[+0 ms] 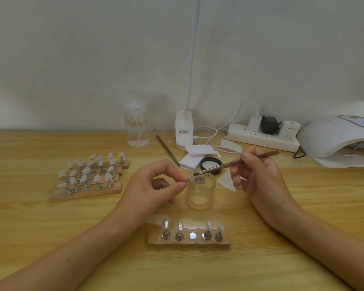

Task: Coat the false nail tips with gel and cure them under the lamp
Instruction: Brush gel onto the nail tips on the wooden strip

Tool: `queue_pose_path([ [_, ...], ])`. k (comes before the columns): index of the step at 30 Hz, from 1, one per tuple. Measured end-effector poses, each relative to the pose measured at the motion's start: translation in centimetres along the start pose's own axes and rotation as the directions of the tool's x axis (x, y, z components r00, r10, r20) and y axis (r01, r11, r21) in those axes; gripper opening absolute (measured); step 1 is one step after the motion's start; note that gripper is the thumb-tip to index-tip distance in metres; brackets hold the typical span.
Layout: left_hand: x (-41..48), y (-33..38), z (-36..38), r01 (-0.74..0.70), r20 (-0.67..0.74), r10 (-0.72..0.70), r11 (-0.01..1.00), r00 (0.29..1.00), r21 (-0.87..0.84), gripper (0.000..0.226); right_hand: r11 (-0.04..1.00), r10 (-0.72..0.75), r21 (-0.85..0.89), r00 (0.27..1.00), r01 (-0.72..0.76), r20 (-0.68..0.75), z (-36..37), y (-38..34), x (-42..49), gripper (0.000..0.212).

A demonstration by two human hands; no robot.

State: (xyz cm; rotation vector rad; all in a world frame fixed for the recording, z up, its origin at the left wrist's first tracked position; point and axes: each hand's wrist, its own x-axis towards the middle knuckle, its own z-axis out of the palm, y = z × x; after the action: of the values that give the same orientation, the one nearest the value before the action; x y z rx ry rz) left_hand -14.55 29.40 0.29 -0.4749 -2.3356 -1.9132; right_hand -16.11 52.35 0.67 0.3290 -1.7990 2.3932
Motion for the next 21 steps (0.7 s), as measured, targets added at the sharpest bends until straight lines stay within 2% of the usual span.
queue_pose_path([
  [3,0.01,-0.03,-0.02,-0.002,-0.002,0.002,1.0,1.0,0.001,0.014,0.999,-0.007,-0.035,0.999,0.008,0.047,0.24,-0.07,-0.22,0.017],
  [7,-0.01,0.01,0.0,-0.002,0.0,0.002,1.0,1.0,-0.005,0.013,0.999,0.022,-0.031,0.999,-0.023,-0.04,-0.03,0.18,0.01,0.014],
  [12,-0.02,0.14,0.02,-0.011,0.004,0.011,1.0,1.0,-0.009,0.013,0.999,-0.011,-0.05,0.999,0.013,0.044,0.27,-0.12,-0.26,0.02],
  [16,-0.06,0.18,-0.01,-0.01,0.008,0.01,1.0,1.0,-0.007,0.012,0.999,0.009,-0.05,0.999,-0.011,-0.038,0.06,0.06,-0.01,0.018],
  [21,-0.09,0.26,-0.01,-0.008,0.002,0.008,1.0,1.0,0.004,0.014,0.999,-0.003,-0.046,0.998,0.005,0.062,0.39,-0.19,-0.27,0.025],
])
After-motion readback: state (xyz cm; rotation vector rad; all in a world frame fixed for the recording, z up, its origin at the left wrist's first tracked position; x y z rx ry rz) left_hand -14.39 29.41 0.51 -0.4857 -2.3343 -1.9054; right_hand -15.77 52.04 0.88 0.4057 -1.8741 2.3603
